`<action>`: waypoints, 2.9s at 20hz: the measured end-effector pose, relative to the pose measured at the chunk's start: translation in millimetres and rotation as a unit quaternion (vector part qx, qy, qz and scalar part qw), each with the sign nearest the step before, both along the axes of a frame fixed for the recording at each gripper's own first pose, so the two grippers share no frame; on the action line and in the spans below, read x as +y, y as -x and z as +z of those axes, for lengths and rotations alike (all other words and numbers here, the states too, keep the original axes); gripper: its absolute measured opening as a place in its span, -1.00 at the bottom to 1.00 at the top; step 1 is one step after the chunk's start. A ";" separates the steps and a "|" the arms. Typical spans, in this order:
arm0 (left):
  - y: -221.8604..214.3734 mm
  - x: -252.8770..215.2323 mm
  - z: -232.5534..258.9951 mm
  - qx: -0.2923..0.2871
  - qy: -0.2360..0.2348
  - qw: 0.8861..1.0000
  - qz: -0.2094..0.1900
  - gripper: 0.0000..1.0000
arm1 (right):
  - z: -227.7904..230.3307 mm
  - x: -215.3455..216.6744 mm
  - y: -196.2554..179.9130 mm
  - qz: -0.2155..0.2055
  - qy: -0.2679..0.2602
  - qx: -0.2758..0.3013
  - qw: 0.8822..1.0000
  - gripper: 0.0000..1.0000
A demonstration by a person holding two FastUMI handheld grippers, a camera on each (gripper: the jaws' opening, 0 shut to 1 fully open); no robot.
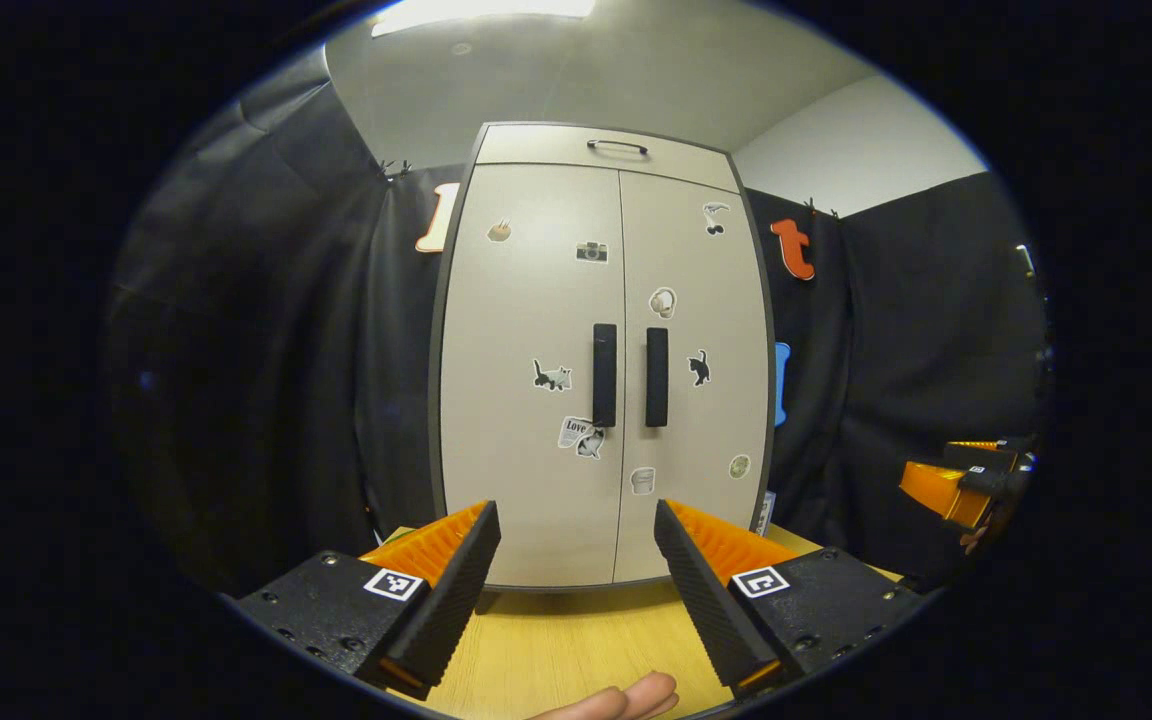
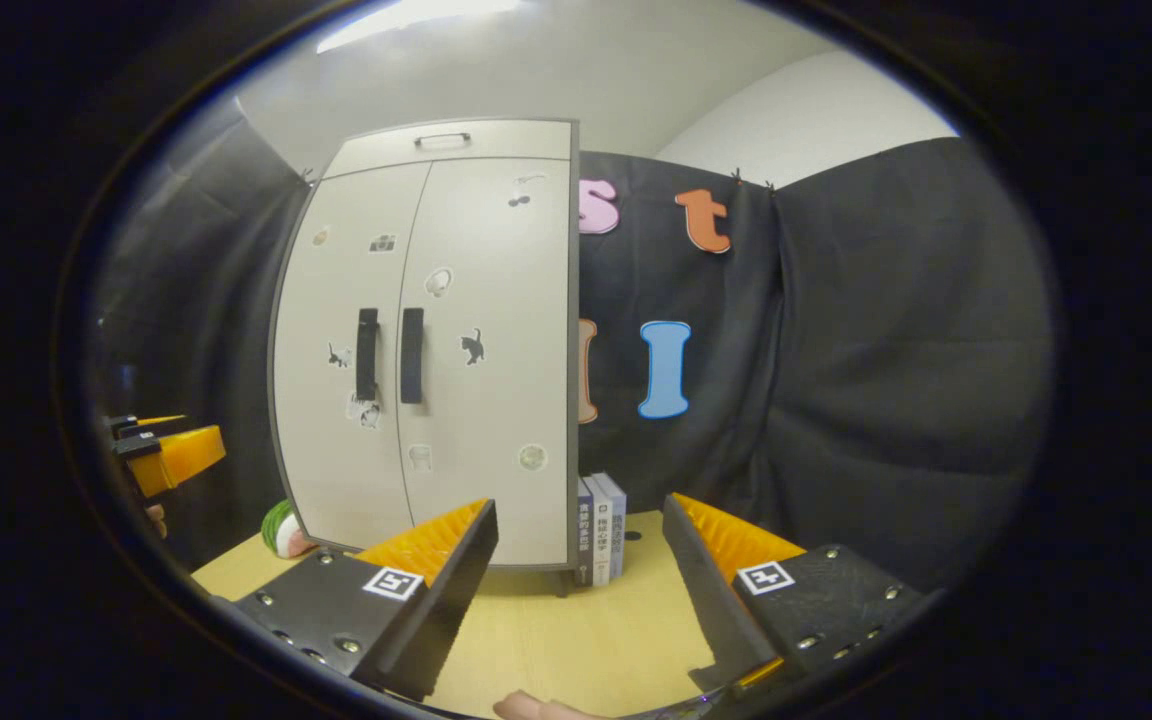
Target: Open the right door of the double-door shoe cabinet with the right hand, and open the left door with the left hand.
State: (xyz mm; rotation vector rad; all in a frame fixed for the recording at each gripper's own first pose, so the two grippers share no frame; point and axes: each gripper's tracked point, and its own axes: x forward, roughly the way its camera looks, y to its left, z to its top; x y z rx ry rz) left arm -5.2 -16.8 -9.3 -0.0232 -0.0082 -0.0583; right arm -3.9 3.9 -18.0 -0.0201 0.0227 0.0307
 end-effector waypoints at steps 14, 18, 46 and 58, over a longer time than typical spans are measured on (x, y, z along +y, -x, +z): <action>4.6 35.5 -45.3 0.023 0.011 1.000 0.005 0.93 | -2.2 55.5 -69.5 0.029 -0.019 0.022 0.999 0.93; 6.0 49.8 -51.8 0.029 0.018 0.999 0.013 0.94 | 32.2 101.9 -111.4 0.060 -0.009 0.000 0.998 0.97; 18.2 120.5 -65.4 0.045 0.016 0.996 0.077 0.93 | 78.1 260.3 -248.7 0.143 -0.039 -0.005 0.989 -0.68; 33.7 65.4 -37.7 0.036 0.015 0.998 0.051 0.93 | 84.0 196.6 -172.1 0.208 -0.057 0.011 0.977 -0.69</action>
